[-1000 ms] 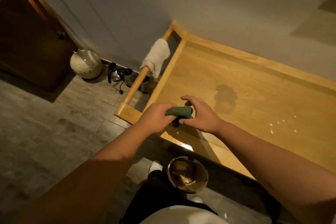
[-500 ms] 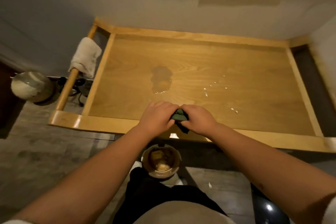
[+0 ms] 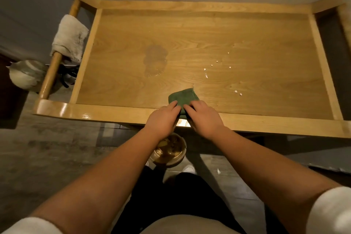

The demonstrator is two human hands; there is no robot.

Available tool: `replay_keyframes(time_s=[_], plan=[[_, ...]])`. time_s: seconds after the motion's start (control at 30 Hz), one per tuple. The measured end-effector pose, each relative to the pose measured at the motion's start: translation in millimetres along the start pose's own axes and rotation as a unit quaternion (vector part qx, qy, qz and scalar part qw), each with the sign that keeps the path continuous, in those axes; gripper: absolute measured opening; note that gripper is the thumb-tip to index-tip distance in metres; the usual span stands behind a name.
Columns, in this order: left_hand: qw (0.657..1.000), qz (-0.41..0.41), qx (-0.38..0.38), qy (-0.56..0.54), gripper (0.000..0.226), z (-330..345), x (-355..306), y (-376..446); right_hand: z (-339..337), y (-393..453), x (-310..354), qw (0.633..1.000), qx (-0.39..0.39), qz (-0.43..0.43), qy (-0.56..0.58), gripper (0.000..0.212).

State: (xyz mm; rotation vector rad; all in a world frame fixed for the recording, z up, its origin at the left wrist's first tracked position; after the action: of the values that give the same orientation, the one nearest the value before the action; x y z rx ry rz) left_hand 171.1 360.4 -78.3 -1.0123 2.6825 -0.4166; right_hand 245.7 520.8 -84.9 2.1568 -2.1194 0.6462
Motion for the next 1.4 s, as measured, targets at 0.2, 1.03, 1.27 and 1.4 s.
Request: replay_keyframes(time_s=[0.2,1.03,1.27,1.4], plan=[[0.994,0.008,0.091,0.066,0.093,9,3,-16,15,-19,9,0.999,0.023,0.014,-0.019,0.088],[0.985,0.028,0.151,0.074,0.087,144,106,-136,192,-79,117,0.96,0.14,0.238,0.054,0.081],[0.984,-0.037,0.174,0.028,0.085,249,114,-104,274,-46,76,0.952,0.157,0.255,0.066,0.074],[0.978,-0.036,0.206,0.0,0.078,315,111,-76,334,-23,52,0.95,0.161,0.257,0.073,0.066]])
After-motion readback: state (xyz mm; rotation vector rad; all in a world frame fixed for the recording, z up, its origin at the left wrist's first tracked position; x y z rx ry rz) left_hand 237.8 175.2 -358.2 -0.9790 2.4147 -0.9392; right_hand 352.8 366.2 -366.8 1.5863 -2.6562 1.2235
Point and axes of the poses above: each hand's wrist, its own y-axis towards the middle knuckle, its own z-axis out of the palm, x = y × z, the point moved 1 cm from there along y, towards the middle knuckle, and after that the axes turned 7 degrees about y, right-handed, at the moved point
